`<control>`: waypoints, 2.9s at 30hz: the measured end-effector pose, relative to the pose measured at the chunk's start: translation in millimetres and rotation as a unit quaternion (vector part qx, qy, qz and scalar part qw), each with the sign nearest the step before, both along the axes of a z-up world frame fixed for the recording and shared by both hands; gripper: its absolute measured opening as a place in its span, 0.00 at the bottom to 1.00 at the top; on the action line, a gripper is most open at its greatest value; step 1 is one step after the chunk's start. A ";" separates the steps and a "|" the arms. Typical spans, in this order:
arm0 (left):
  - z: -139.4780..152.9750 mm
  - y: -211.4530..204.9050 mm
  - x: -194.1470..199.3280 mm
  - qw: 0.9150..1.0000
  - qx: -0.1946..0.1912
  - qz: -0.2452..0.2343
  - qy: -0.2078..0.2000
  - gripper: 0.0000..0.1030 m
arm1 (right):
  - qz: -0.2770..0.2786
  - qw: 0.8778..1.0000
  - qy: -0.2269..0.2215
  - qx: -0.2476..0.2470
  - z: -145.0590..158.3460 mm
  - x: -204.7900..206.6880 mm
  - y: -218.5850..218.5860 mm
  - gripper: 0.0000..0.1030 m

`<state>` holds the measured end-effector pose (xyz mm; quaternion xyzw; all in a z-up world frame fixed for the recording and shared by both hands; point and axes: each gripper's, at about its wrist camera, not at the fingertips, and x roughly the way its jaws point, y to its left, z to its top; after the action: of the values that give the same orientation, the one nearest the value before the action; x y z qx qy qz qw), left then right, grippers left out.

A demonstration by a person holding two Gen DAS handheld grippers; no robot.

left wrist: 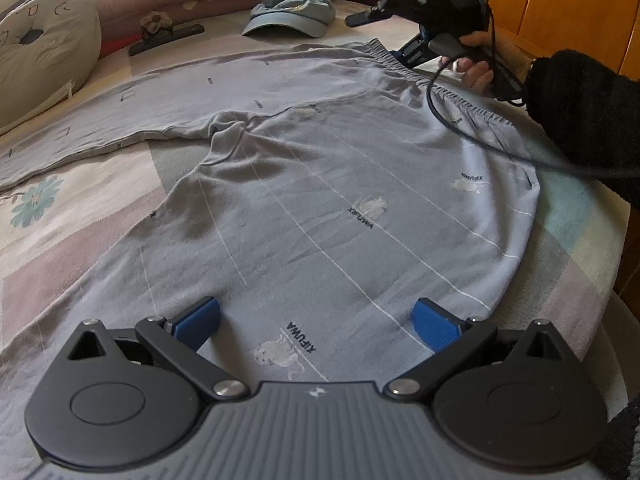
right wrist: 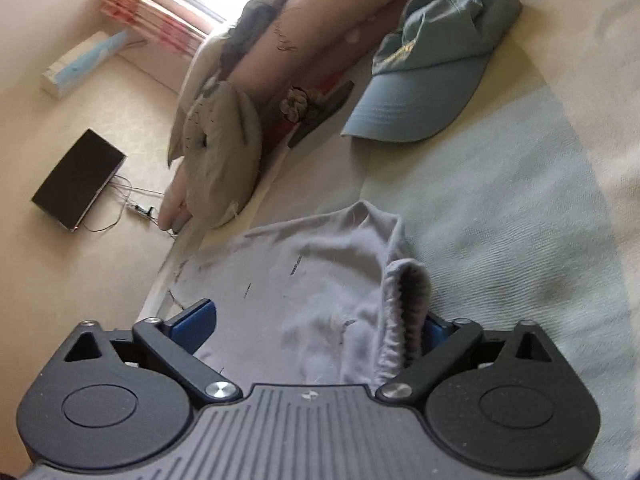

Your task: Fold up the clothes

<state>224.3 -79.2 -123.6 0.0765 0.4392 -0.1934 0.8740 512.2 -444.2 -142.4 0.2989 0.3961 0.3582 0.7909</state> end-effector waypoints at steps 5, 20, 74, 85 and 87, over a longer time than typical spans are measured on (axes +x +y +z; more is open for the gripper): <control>0.5 0.6 -1.4 1.000 0.000 0.002 0.001 0.99 | -0.030 0.999 0.014 0.001 -3.1 12.8 -1.5 0.78; 2.2 2.3 -2.7 1.000 0.006 0.006 0.003 0.99 | -0.073 0.993 -0.022 -0.093 -7.9 5.4 3.2 0.07; 8.5 -26.3 172.6 0.947 0.238 -0.081 -0.199 0.99 | 0.054 0.971 -0.162 -0.170 87.6 -130.4 73.1 0.11; -5.8 -17.3 182.4 0.937 0.260 -0.090 -0.217 0.99 | 0.112 0.909 -0.287 -0.281 98.7 -186.9 103.8 0.11; -6.4 -17.9 181.7 0.935 0.262 -0.091 -0.220 0.99 | 0.117 0.868 -0.338 -0.345 93.6 -206.3 117.4 0.12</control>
<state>406.0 -97.2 -130.0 0.3830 0.2620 -0.1286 0.8764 305.9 -326.8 -48.8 -0.1810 0.2355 0.3676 0.8813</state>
